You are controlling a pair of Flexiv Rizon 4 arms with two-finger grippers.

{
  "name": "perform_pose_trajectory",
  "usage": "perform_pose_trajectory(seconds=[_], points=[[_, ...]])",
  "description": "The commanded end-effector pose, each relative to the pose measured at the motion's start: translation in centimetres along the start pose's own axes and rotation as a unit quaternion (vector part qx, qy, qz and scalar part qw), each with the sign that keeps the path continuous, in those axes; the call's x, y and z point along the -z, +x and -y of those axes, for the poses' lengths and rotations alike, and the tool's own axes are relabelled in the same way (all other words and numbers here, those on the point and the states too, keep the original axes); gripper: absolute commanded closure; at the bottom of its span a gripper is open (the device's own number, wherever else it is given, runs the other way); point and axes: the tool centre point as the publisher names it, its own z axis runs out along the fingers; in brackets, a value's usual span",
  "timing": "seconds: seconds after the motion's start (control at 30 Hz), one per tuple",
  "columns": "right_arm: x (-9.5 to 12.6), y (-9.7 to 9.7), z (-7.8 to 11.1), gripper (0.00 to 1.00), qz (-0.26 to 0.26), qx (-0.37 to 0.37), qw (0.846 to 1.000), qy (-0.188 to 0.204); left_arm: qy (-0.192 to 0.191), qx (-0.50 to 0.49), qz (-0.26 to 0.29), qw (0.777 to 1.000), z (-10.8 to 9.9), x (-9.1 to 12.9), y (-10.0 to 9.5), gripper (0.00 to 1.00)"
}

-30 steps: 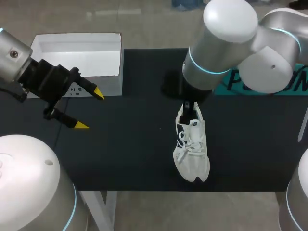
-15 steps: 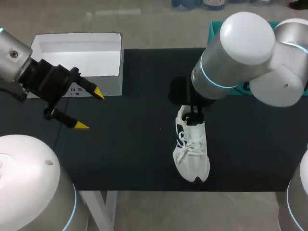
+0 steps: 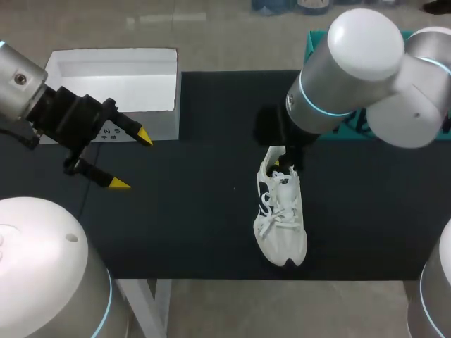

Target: Take the shoe out of the shoebox, open the shoe tongue, remove and reinsert the insole, then place the shoe into the shoebox

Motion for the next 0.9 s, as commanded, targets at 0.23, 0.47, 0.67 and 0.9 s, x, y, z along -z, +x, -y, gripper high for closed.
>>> perform_pose_trajectory(seconds=[0.23, 0.47, 0.67, 0.9], points=[[-3.9, -2.0, 1.8, 0.0, -0.014, -0.001, 1.0, 0.011, -0.002, 0.0, -0.002, 1.0, 0.0, 0.1, 0.0, 0.0], [-6.8, -2.8, 3.5, 0.0, -0.032, -0.013, 0.999, 0.026, -0.002, 0.0, -0.002, 1.0, 0.0, 0.1, 0.0, 0.0], [-7.9, -3.5, 4.1, 0.0, -0.039, -0.021, 0.999, 0.026, -0.002, 0.0, -0.002, 1.0, 0.0, 0.1, 0.0, 0.0], [-9.2, -4.4, 4.4, 0.0, -0.05, -0.025, 0.998, 0.033, -0.002, 0.0, -0.002, 1.0, 0.0, 0.1, 0.0, 0.0]])
